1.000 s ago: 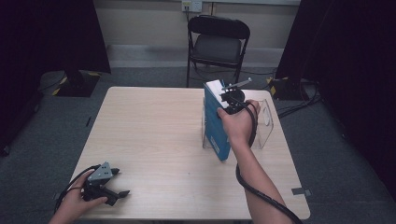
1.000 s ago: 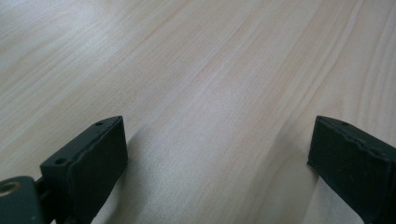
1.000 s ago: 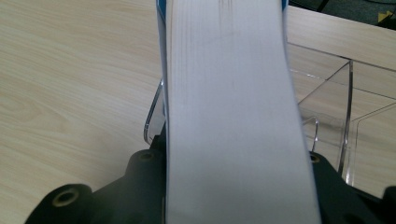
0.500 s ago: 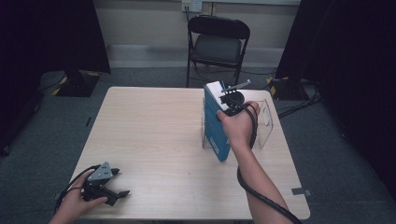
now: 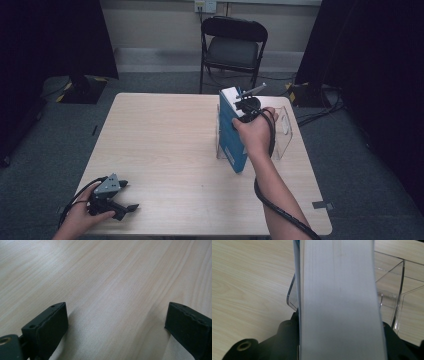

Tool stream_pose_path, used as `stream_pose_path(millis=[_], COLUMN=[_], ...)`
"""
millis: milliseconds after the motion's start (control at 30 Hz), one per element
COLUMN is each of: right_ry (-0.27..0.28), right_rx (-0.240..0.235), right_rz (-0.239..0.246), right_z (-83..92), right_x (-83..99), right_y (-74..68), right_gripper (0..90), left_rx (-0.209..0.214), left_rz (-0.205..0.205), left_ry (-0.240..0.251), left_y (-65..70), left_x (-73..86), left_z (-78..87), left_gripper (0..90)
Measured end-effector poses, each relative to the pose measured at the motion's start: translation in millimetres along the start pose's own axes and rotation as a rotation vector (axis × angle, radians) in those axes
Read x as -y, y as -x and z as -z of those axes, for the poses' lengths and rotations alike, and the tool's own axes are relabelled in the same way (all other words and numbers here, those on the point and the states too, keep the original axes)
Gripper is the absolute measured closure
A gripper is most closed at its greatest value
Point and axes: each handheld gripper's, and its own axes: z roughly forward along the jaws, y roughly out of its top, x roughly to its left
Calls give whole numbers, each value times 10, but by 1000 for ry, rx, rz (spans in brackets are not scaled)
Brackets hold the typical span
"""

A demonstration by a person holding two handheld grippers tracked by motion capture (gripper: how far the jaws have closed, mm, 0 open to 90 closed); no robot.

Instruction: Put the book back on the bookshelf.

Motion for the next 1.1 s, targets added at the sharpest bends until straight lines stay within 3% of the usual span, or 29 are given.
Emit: stream_pose_path(millis=[100,367,600,800,1100], right_ry=[-61,-96,-64,8,9], right_rx=[12,-2,5,-4,26], right_rz=[-2,-5,-47,-114,-118], right_z=[-35,-34,-23,11,-105], right_x=[-21,-60,-42,-23,-126], right_y=[5,25,27,78,33], right_gripper=[558,612,620,621,620], left_rx=[-1,1,9,14,14], left_rz=[-2,-2,4,6,5], left_ry=[-1,-5,-6,-8,-8], left_y=[-1,-2,3,6,7], left_x=[-1,-2,-2,-3,-4], left_z=[1,5,-1,-6,-6], left_gripper=[42,41,35,27,25])
